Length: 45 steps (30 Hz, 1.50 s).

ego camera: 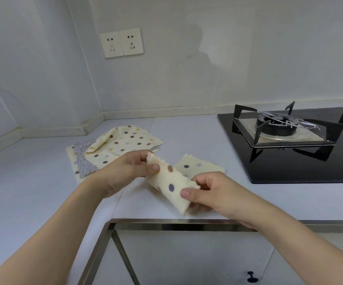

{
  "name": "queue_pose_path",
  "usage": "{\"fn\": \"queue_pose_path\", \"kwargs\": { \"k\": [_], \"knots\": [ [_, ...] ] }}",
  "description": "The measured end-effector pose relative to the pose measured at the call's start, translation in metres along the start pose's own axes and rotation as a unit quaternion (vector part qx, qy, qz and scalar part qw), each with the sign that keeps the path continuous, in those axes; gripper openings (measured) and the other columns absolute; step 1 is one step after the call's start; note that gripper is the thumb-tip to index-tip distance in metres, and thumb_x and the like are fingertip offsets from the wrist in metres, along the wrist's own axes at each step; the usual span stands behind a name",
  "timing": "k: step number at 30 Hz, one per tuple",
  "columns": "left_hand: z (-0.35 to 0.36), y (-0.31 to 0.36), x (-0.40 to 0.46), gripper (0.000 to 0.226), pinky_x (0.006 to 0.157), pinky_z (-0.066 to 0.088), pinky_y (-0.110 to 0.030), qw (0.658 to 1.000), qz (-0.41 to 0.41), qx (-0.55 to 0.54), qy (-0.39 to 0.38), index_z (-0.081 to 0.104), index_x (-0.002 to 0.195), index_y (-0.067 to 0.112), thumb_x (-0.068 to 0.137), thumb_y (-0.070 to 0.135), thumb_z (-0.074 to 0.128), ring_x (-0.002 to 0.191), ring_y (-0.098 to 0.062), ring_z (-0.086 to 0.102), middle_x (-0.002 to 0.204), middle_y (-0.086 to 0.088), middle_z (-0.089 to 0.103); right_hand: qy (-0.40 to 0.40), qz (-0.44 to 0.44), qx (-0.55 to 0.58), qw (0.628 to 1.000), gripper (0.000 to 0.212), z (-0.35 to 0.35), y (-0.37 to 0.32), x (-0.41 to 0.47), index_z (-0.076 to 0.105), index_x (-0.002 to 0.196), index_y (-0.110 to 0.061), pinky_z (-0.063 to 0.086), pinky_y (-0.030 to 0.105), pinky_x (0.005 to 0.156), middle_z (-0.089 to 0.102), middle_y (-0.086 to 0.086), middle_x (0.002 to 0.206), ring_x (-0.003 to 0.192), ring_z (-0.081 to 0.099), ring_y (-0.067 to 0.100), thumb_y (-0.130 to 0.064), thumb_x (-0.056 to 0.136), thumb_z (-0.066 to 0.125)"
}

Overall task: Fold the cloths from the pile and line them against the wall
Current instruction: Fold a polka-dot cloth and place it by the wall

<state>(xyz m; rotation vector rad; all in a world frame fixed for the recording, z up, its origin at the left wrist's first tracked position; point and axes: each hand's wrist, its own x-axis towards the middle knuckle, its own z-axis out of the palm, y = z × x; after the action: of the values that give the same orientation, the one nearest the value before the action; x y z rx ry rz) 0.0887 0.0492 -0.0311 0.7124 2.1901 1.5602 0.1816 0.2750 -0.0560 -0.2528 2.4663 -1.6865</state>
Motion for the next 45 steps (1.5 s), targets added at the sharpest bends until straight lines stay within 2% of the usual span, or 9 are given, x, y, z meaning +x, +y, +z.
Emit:
{"fn": "queue_pose_path", "kwargs": {
  "k": [6,10,16,24,28,32,36,40,45],
  "knots": [
    [0.035,0.004,0.045,0.018,0.071,0.046,-0.029,0.987,-0.015,0.104,0.122,0.062,0.093,0.009,0.095,0.027,0.060,0.076,-0.018,0.061,0.082,-0.007,0.065,0.128,-0.009,-0.191,0.973,0.039,-0.036,-0.001,0.014,0.046,0.070,-0.012,0.027,0.029,0.051,0.045,-0.004,0.063,0.057,0.040,0.013,-0.037,0.100,0.042],
    [0.058,0.002,0.080,0.029,0.058,0.030,-0.028,0.947,-0.020,0.272,0.167,0.042,0.074,0.017,0.097,0.032,0.051,0.062,-0.013,0.040,0.067,0.005,0.041,0.139,0.014,-0.318,0.938,0.040,-0.060,0.023,0.029,0.040,0.067,-0.018,0.034,0.033,0.065,0.048,-0.002,0.075,0.081,0.049,0.023,-0.036,0.102,0.033],
    [0.074,-0.021,0.100,0.024,0.061,0.033,-0.031,0.882,-0.061,0.427,0.188,0.041,0.080,0.026,0.097,0.043,0.043,0.077,-0.018,0.053,0.073,0.009,0.052,0.191,-0.010,-0.463,0.866,0.034,-0.058,0.049,0.040,0.055,0.091,-0.015,0.036,0.038,0.088,0.056,0.004,0.102,0.100,0.047,0.026,-0.037,0.100,0.031],
    [0.062,-0.008,0.103,0.027,0.067,0.041,-0.029,0.872,-0.129,0.439,0.172,0.056,0.093,0.019,0.093,0.045,0.052,0.075,-0.015,0.053,0.084,0.006,0.057,0.219,-0.049,-0.448,0.865,0.024,-0.059,0.060,0.046,0.054,0.108,-0.020,0.036,0.036,0.086,0.063,-0.002,0.107,0.101,0.047,0.023,-0.033,0.099,0.035],
    [0.038,0.011,0.081,0.031,0.060,0.033,-0.027,0.954,-0.213,0.194,0.082,0.059,0.082,0.016,0.080,0.045,0.069,0.066,-0.017,0.047,0.075,-0.003,0.056,0.233,-0.058,-0.480,0.844,0.031,-0.059,0.063,0.048,0.056,0.103,-0.016,0.036,0.036,0.082,0.058,0.001,0.103,0.096,0.047,0.023,-0.035,0.100,0.032],
    [0.030,0.015,0.052,0.013,0.062,0.038,-0.020,0.971,-0.212,0.107,0.011,0.063,0.087,0.012,0.085,0.022,0.071,0.067,-0.012,0.052,0.080,-0.002,0.061,0.233,-0.082,-0.477,0.843,0.032,-0.057,0.062,0.046,0.056,0.100,-0.017,0.036,0.034,0.080,0.051,-0.003,0.102,0.094,0.046,0.021,-0.036,0.100,0.032],
    [0.041,0.001,0.047,0.010,0.077,0.040,-0.028,0.942,-0.202,0.229,0.137,0.064,0.084,0.019,0.089,0.027,0.065,0.078,-0.015,0.055,0.085,0.003,0.065,0.188,-0.077,-0.461,0.864,0.033,-0.057,0.058,0.042,0.053,0.083,-0.018,0.035,0.035,0.073,0.050,-0.004,0.084,0.083,0.047,0.021,-0.040,0.098,0.034],
    [0.060,-0.003,0.037,0.017,0.096,0.025,-0.039,0.805,-0.136,0.527,0.238,0.051,0.100,0.033,0.091,0.046,0.045,0.099,-0.016,0.050,0.093,0.012,0.061,0.170,-0.087,-0.462,0.866,0.038,-0.057,0.057,0.039,0.048,0.072,-0.016,0.031,0.035,0.066,0.048,-0.003,0.071,0.075,0.049,0.023,-0.041,0.097,0.035],
    [0.114,0.017,0.004,0.035,0.088,0.035,-0.033,0.869,-0.011,0.421,0.259,0.048,0.101,0.032,0.082,0.061,0.047,0.096,-0.012,0.043,0.097,0.016,0.047,0.174,-0.098,-0.454,0.868,0.042,-0.057,0.056,0.038,0.050,0.067,-0.013,0.034,0.035,0.061,0.051,0.000,0.066,0.067,0.050,0.022,-0.041,0.095,0.037]
  ]
}}
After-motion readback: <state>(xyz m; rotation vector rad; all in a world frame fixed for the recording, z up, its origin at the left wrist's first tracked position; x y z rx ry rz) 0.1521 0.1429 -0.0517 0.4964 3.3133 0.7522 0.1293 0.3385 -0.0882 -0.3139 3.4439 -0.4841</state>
